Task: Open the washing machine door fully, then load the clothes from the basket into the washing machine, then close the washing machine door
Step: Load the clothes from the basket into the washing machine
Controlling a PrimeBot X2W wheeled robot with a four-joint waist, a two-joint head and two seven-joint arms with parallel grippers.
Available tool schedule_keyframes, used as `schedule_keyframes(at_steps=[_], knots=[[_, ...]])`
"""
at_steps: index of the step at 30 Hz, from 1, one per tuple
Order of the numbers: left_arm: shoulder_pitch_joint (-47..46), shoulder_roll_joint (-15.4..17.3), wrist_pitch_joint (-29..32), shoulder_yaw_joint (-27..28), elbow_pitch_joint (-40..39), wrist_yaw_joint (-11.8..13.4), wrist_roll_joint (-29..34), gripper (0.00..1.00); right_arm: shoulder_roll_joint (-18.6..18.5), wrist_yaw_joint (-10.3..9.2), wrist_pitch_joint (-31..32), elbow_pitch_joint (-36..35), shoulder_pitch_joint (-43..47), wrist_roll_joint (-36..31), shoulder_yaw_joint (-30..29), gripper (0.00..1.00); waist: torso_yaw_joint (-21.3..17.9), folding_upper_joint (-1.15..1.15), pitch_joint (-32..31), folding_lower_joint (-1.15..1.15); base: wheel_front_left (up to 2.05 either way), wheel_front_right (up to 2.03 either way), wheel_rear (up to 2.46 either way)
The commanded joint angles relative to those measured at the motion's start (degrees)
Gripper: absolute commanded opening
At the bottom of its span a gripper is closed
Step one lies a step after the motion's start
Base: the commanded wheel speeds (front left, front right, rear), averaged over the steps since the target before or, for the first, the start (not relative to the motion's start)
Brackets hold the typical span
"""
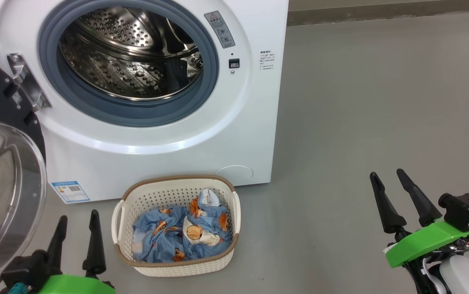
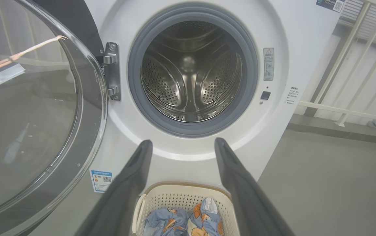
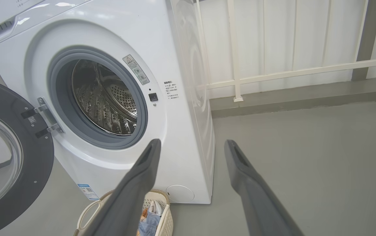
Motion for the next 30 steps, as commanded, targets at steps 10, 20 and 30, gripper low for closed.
schedule_keyframes(at_steps=[10,20,30], knots=[[-1.1,0.5,-0.8,2.7,-0.4,-0.3,2.1,1.0,-1.2,0.32,-0.7,-1.6,0.3,-2.1,-0.2,1.0,0.2,0.0,-0.1,0.0,0.0,0.0,0.0],[-0.7,0.0,-0.8,3.4,-0.2,-0.7,2.8,1.0,-1.0,0.32,-0.7,-1.3,0.5,-2.6,-0.2,1.0,0.4,0.0,-0.2,0.0,0.0,0.0,0.0],[-0.8,-0.2,-0.8,3.5,0.5,-1.0,3.2,1.0,-0.8,0.32,-0.7,-0.9,0.6,-2.6,0.0,1.0,0.5,0.0,-0.3,0.0,0.0,0.0,0.0]])
